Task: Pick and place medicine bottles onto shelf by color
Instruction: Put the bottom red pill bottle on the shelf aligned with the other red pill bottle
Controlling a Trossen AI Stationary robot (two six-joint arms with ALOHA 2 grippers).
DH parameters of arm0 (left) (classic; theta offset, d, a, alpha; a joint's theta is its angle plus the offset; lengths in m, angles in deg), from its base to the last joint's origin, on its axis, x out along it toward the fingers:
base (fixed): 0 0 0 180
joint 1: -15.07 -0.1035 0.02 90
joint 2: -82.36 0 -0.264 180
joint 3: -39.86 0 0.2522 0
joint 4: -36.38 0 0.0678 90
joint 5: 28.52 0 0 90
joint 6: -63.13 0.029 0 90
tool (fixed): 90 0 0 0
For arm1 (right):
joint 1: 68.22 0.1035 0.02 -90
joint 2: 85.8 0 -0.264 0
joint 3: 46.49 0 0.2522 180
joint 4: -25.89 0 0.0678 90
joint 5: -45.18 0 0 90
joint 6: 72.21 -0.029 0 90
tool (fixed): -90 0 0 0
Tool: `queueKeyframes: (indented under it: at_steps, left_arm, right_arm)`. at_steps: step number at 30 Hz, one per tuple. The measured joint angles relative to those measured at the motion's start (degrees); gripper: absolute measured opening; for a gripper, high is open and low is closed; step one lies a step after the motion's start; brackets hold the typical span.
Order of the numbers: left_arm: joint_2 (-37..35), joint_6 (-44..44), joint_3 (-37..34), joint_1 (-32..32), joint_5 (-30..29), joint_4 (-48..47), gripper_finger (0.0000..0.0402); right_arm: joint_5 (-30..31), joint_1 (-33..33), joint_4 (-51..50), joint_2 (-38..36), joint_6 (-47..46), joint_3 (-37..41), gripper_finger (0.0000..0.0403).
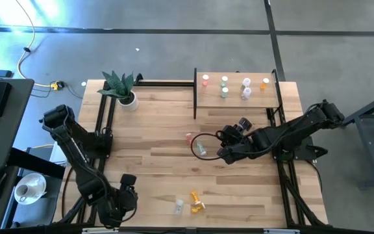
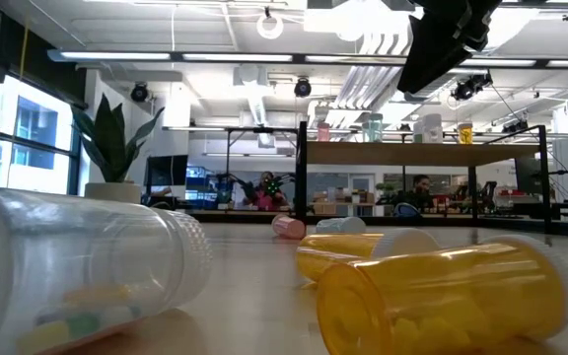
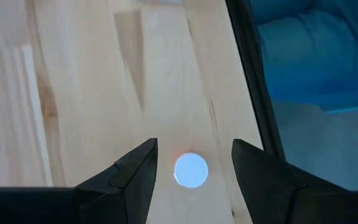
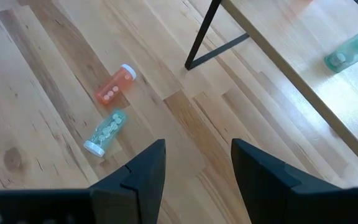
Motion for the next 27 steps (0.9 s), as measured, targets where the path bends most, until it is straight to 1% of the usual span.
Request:
queueKeyframes:
  at_steps: [10, 27]
  left_arm:
    - [3.8, -7.0, 0.0, 1.8, 0.3, -0.1, 0.0195]
    - [8.2, -10.1, 0.0, 1.6, 1.0, -0.1, 0.0195]
  right_arm:
    - [0.0, 0.0, 0.0, 0.0, 0.0, 0.0, 0.0172]
    - [-0.1, 0.0, 0.0, 0.0, 0.0, 0.0, 0.0172]
